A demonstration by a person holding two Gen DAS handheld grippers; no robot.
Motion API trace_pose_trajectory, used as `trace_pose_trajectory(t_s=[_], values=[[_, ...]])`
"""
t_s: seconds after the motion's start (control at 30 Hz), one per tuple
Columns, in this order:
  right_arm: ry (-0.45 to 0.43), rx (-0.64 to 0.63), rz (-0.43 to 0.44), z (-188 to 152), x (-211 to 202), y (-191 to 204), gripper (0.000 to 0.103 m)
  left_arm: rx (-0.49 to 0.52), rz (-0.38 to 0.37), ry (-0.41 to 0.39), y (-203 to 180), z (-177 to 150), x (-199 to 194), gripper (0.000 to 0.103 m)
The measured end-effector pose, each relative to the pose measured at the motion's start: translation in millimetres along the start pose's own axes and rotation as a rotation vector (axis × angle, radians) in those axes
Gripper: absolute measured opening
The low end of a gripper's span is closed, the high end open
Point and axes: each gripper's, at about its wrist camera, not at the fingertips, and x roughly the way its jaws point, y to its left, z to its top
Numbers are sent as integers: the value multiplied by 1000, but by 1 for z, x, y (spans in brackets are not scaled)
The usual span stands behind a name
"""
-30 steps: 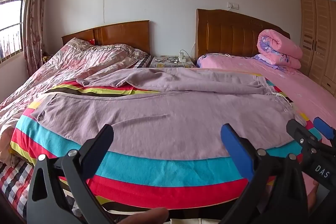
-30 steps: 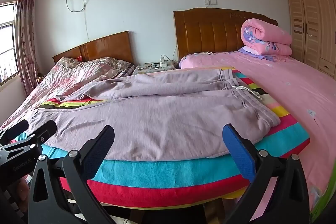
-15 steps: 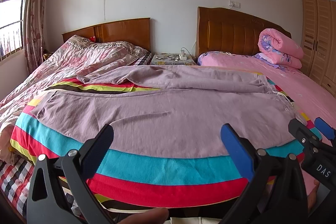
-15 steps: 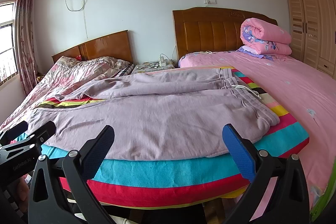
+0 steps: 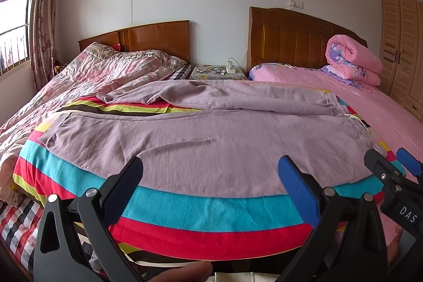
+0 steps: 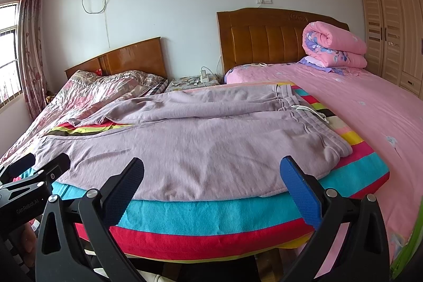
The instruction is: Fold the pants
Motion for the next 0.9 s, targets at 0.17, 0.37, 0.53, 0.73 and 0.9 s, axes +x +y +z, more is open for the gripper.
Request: trace_pose_trajectory(t_s=[0.17,0.37,0.53,0.73,0.9], values=[[1,1,-1,0,0,0,99,0,1,4,0,-1,0,102],[3,1,0,0,0,-1,99,-1,1,6,0,-2,1,102],[6,4,0,-5,3,-2,99,-2,1,7,1,-2,1,102],[7,4,-1,-5,3,-2,99,-3,2,12,1,-3,2,102],[10,5,0,-4,3,-3,99,-3,2,12,1,-3,2,102]])
